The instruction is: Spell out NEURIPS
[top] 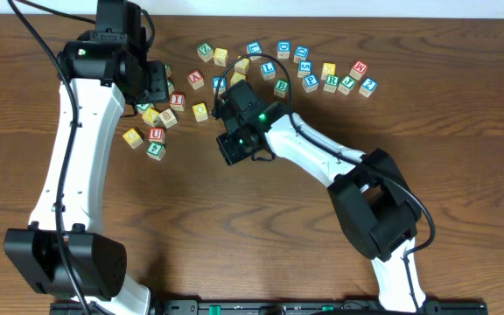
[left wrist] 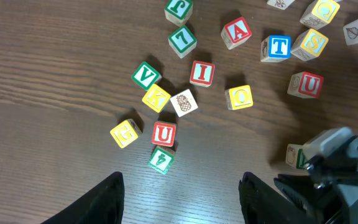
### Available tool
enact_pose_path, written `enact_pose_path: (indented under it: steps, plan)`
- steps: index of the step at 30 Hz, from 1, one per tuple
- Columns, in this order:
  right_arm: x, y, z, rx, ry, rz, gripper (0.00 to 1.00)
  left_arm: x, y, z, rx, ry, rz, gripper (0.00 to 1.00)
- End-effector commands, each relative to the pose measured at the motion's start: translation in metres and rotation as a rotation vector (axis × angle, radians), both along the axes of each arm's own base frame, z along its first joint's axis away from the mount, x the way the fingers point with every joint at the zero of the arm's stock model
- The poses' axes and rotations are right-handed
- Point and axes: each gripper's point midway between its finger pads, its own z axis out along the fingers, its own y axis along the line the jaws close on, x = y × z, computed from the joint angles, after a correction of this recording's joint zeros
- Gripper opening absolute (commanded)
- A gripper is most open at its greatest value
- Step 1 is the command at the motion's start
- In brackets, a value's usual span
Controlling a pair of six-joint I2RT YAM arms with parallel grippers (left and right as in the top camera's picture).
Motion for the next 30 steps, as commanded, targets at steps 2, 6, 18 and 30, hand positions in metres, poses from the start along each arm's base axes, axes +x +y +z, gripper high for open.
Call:
enact_pose_path:
  steps: [2,6,18,30]
  plan:
    - [0.013,-0.009,0.015,-0.060,-0.090,-0.023,0.01,0.000,0.004,0.009,0.012,-0.023,0.005,0.59]
    - [0.017,-0.018,0.013,-0.110,-0.112,-0.055,0.01,0.000,0.004,0.009,0.012,-0.023,0.005,0.59]
    - [0.021,-0.022,0.012,-0.130,-0.129,-0.066,0.01,0.000,0.004,0.009,0.012,-0.020,0.005,0.59]
    - [0.021,-0.021,0.010,-0.131,-0.128,-0.065,0.01,0.000,0.004,0.009,0.012,-0.020,0.005,0.59]
